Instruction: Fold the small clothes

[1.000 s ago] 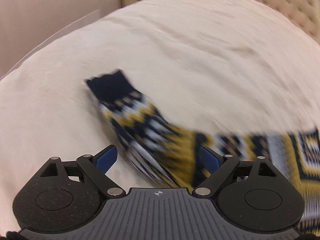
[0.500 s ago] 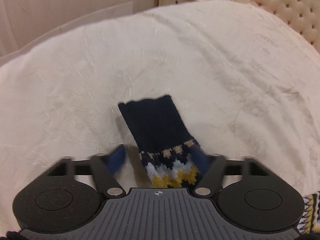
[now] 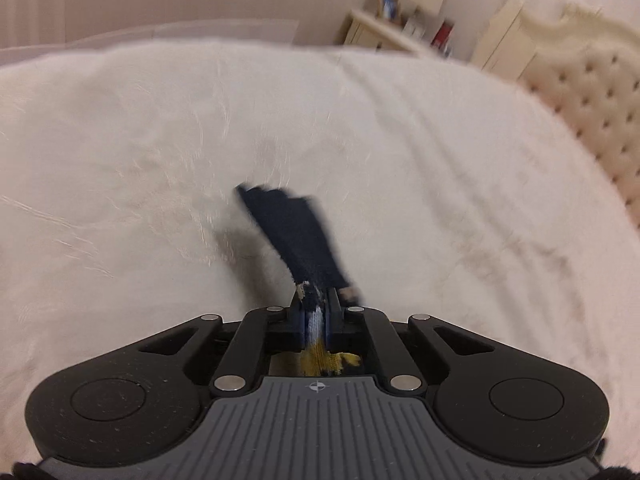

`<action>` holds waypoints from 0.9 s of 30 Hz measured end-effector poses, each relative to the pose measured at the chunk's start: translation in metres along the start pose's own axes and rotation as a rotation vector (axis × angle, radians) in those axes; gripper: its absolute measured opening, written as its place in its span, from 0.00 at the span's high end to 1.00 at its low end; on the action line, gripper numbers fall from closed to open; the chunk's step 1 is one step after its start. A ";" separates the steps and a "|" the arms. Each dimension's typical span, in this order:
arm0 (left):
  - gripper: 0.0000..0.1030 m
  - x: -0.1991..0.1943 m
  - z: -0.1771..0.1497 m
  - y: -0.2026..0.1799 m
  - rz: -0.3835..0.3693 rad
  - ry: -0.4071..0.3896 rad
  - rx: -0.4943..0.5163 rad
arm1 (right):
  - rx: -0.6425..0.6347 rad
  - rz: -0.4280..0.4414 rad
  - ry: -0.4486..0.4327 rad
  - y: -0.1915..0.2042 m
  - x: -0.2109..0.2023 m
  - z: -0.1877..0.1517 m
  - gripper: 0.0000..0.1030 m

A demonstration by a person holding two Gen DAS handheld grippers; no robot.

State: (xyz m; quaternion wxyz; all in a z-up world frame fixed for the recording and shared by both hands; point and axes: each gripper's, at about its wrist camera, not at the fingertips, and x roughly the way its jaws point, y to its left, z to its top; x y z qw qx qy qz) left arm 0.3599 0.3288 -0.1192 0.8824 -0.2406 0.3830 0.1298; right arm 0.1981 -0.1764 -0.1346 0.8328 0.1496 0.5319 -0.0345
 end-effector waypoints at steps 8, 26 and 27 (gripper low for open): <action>0.93 -0.089 -0.001 -0.029 -0.117 -0.184 0.071 | -0.035 0.021 -0.009 0.004 -0.010 -0.003 0.01; 0.93 -0.159 -0.071 -0.188 -0.426 -0.256 0.319 | -0.052 0.119 -0.063 -0.040 -0.055 -0.036 0.01; 0.93 -0.157 -0.079 -0.197 -0.440 -0.241 0.332 | -0.048 0.120 -0.060 -0.046 -0.056 -0.039 0.01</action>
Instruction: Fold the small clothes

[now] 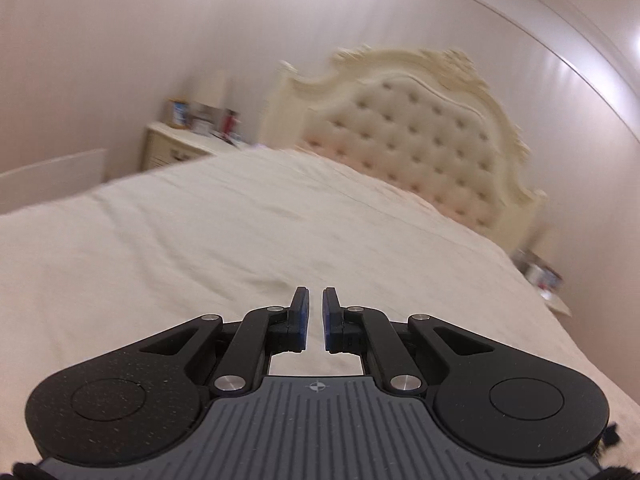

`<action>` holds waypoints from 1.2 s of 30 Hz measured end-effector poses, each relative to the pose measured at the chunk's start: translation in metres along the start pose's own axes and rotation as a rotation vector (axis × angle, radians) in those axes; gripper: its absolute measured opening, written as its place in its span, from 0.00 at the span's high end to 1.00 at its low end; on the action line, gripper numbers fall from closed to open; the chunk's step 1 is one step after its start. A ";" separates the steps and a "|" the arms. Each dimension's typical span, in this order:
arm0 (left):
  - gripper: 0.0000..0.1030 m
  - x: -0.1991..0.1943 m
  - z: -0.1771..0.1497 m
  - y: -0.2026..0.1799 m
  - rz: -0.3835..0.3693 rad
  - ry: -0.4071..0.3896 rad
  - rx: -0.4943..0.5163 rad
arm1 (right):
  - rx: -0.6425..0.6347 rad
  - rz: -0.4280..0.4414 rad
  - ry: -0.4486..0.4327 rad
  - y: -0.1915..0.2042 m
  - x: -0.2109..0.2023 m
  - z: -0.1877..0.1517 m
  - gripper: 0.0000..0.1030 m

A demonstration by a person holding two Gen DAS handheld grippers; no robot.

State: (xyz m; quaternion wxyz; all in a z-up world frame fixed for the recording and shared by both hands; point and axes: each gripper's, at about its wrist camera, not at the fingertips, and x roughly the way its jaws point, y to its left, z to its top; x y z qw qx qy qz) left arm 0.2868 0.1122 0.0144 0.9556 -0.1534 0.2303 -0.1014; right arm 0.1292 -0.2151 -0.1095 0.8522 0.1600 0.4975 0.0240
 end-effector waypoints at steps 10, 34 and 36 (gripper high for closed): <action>0.92 0.030 -0.077 -0.086 -0.085 0.224 0.170 | 0.089 0.010 -0.014 -0.063 -0.025 -0.028 0.01; 0.56 0.053 -0.112 0.064 0.232 0.508 0.050 | -0.103 0.179 -0.014 0.057 0.049 0.070 0.25; 0.56 0.059 -0.110 0.078 0.238 0.529 0.034 | -0.135 0.185 -0.014 0.080 0.062 0.079 0.25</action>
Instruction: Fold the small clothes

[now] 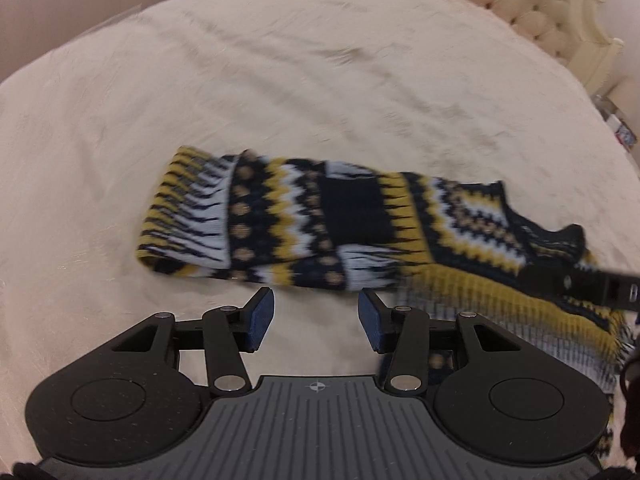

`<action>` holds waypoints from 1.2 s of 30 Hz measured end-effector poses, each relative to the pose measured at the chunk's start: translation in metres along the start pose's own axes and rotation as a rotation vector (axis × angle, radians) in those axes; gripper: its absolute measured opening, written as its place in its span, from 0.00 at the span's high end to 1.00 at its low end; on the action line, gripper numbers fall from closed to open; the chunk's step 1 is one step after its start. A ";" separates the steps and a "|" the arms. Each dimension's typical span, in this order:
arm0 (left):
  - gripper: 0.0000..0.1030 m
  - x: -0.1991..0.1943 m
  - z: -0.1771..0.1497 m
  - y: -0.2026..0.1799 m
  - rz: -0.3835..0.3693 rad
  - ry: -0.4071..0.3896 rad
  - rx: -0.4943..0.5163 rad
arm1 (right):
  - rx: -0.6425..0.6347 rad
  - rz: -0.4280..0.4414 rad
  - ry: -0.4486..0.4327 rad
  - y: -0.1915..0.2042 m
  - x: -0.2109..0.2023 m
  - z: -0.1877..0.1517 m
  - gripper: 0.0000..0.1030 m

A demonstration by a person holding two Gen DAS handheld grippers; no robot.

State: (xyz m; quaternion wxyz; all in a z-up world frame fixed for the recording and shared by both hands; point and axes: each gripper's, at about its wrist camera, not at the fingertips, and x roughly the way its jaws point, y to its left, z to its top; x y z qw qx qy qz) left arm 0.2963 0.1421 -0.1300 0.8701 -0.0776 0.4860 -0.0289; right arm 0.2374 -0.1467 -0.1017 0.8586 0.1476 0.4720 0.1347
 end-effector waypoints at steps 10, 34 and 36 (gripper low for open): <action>0.48 0.030 0.008 0.047 -0.011 0.078 -0.094 | -0.069 0.036 0.086 0.051 0.081 0.037 0.25; 0.42 0.036 0.002 0.057 -0.026 0.105 -0.147 | -0.031 0.159 0.103 0.065 0.102 0.067 0.82; 0.42 0.032 0.003 0.052 -0.035 0.096 -0.131 | -0.014 0.174 0.066 0.064 0.080 0.071 0.82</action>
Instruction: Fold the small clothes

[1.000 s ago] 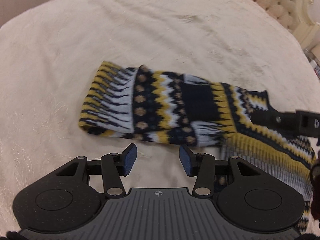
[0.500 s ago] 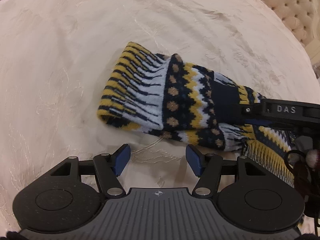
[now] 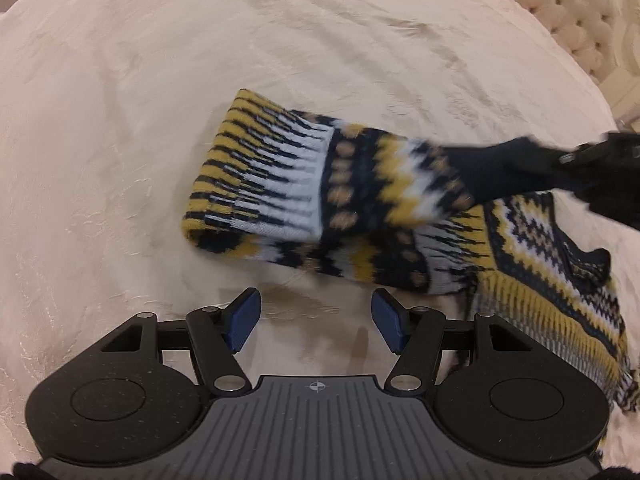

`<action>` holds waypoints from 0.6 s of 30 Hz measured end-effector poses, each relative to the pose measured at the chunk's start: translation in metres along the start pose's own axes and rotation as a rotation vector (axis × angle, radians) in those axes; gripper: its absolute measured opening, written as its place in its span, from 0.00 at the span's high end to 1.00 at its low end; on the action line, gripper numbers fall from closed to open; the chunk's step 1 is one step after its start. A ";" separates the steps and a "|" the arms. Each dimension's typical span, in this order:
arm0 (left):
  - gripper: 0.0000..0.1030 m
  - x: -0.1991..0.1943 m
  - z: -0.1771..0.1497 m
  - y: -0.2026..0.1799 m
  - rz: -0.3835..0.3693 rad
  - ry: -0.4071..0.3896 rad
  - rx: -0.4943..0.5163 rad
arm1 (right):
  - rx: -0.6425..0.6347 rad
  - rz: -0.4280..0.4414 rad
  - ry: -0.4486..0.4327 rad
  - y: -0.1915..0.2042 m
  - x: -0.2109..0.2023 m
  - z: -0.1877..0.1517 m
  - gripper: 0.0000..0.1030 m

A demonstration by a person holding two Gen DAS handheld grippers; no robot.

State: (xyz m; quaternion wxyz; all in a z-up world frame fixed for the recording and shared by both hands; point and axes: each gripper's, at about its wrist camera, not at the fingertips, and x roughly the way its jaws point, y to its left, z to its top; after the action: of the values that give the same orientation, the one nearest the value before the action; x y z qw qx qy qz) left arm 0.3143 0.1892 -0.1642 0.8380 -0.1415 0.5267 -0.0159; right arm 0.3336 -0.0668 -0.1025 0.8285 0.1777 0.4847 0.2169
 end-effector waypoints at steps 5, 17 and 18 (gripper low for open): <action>0.42 -0.010 -0.007 -0.018 -0.026 -0.015 0.045 | 0.006 -0.032 -0.078 -0.001 -0.064 -0.001 0.83; 0.42 -0.035 -0.043 -0.071 -0.026 -0.042 0.136 | 0.093 -0.245 -0.178 -0.088 -0.193 -0.051 0.83; 0.42 -0.036 -0.045 -0.076 -0.020 -0.042 0.143 | 0.103 -0.258 -0.183 -0.098 -0.201 -0.055 0.83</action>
State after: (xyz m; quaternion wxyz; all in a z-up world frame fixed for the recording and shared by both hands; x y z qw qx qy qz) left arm 0.2673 0.1131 -0.1313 0.8566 -0.0867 0.5052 -0.0591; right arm 0.2158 -0.2510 -0.0317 0.8800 0.1752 0.4364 0.0663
